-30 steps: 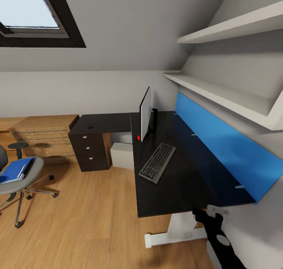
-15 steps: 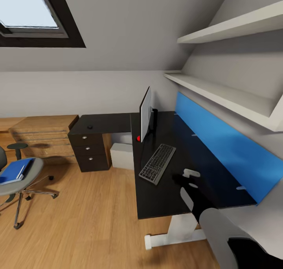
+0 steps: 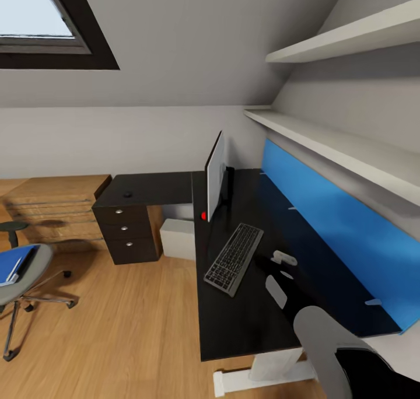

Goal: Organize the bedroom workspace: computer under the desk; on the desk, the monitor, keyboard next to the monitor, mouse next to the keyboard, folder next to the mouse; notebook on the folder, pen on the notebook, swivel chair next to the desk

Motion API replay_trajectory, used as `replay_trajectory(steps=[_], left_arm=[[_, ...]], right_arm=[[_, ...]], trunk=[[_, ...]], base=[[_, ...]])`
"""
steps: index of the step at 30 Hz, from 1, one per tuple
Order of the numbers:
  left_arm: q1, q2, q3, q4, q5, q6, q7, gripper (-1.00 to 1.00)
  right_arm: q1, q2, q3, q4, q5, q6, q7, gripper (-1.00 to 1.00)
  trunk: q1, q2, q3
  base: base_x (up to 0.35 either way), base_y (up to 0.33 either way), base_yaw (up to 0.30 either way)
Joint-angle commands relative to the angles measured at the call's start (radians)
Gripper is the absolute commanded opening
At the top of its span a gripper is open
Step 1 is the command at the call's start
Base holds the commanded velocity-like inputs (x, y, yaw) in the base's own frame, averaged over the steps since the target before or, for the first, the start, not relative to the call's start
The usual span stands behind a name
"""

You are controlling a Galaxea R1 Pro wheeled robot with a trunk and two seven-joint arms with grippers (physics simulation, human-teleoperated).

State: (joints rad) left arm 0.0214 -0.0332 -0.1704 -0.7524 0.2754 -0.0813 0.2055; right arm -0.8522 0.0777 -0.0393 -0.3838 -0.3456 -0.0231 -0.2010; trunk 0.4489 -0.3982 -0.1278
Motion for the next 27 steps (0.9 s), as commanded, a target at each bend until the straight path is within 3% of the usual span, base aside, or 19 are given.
replay_trajectory(steps=[1,2,5,6,8,10,18,27], left_arm=[[-0.01,0.001,0.018,-0.065,0.012,0.091,0.008,1.0],[-0.021,0.0,0.051,-0.126,0.014,0.172,0.008,1.0],[-0.038,-0.006,0.127,-0.255,0.031,0.282,0.008,1.0],[-0.05,-0.051,0.176,-0.426,0.071,0.35,0.016,1.0],[-0.054,-0.079,0.182,-0.476,0.076,0.361,0.039,1.0],[-0.055,-0.089,0.184,-0.494,0.079,0.364,0.054,1.0],[-0.057,-0.097,0.187,-0.373,0.076,0.359,0.065,1.0],[-0.057,-0.099,0.185,-0.389,0.075,0.357,0.065,1.0]], right_arm=[[-0.001,0.0,-0.002,0.0,-0.011,0.002,-0.001,1.0],[-0.001,-0.001,-0.002,0.0,-0.014,0.009,-0.001,1.0],[-0.001,-0.002,-0.001,0.0,-0.016,0.027,0.0,1.0],[-0.001,-0.004,0.003,-0.002,-0.006,0.044,0.005,1.0],[-0.001,-0.004,0.004,-0.003,0.003,0.048,0.004,1.0],[-0.001,-0.004,0.005,-0.002,0.014,0.051,0.004,1.0],[-0.001,-0.003,0.008,0.009,0.053,0.209,0.0,1.0],[-0.001,-0.003,0.004,0.0,0.065,0.223,0.014,1.0]], trunk=[[0.001,-0.002,-0.002],[0.001,-0.002,-0.002],[0.001,-0.002,-0.002],[0.001,-0.002,-0.002],[0.001,-0.002,-0.002],[0.001,-0.002,-0.002],[0.001,-0.002,-0.002],[0.001,-0.002,-0.002]], base=[[0.321,-0.069,0.0],[0.308,-0.07,0.0],[0.207,-0.049,0.0],[0.025,-0.006,0.0],[0.017,-0.004,0.0],[0.009,-0.002,0.0],[0.001,0.0,0.0],[0.0,0.0,0.0]])
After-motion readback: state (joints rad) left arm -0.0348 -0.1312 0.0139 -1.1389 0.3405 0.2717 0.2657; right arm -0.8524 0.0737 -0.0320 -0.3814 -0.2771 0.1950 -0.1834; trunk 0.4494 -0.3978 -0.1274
